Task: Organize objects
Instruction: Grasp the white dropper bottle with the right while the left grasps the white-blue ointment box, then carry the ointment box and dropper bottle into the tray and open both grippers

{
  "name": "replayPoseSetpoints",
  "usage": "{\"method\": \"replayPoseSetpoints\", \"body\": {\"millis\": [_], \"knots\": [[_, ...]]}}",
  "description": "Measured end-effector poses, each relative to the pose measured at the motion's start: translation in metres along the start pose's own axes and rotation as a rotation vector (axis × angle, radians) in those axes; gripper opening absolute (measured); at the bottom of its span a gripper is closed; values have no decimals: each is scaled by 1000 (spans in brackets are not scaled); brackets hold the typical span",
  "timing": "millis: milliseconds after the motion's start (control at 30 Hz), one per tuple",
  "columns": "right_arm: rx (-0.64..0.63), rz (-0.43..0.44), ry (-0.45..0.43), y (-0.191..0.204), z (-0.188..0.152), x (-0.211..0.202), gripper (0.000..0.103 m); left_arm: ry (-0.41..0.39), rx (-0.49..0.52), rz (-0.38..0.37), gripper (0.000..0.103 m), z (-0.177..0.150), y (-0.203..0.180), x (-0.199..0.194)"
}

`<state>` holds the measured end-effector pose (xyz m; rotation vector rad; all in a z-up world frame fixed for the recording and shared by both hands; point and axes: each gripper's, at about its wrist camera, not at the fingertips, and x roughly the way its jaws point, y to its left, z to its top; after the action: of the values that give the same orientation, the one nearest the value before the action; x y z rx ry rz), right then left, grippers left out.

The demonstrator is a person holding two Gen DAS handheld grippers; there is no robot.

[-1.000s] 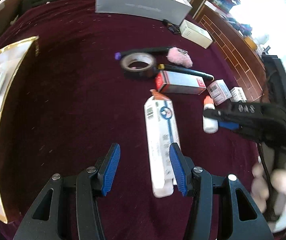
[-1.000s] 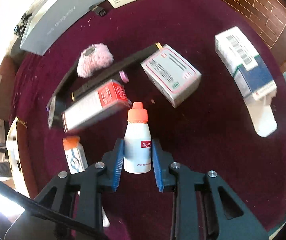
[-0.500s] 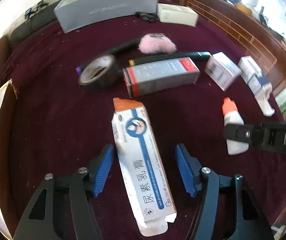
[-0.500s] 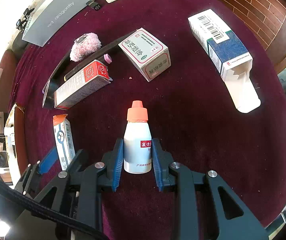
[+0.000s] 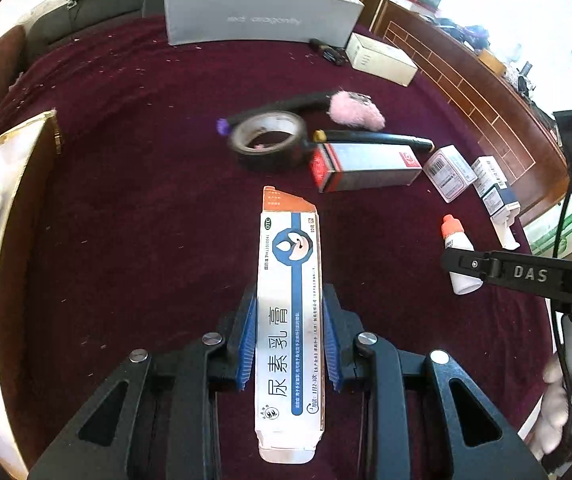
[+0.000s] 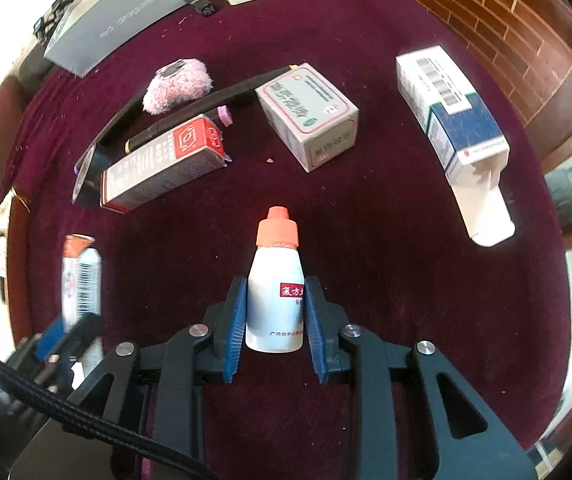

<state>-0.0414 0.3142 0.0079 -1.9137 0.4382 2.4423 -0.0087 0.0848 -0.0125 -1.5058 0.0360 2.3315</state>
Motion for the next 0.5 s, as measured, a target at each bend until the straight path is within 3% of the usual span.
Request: {"method": "replayPoseSetpoints", "body": {"millis": [67,200,500], "knots": [[-21,-18,-7,4,-1,0,25,-3,-13,-7,25,-3,6,-7],[-3,23,-8,5,-2,-1,25,-17,-21,-16,25,-6,12,-19],[50,210,26,16,-11,-10,25,-51,-88,-46,25,-10,43,-51]]}}
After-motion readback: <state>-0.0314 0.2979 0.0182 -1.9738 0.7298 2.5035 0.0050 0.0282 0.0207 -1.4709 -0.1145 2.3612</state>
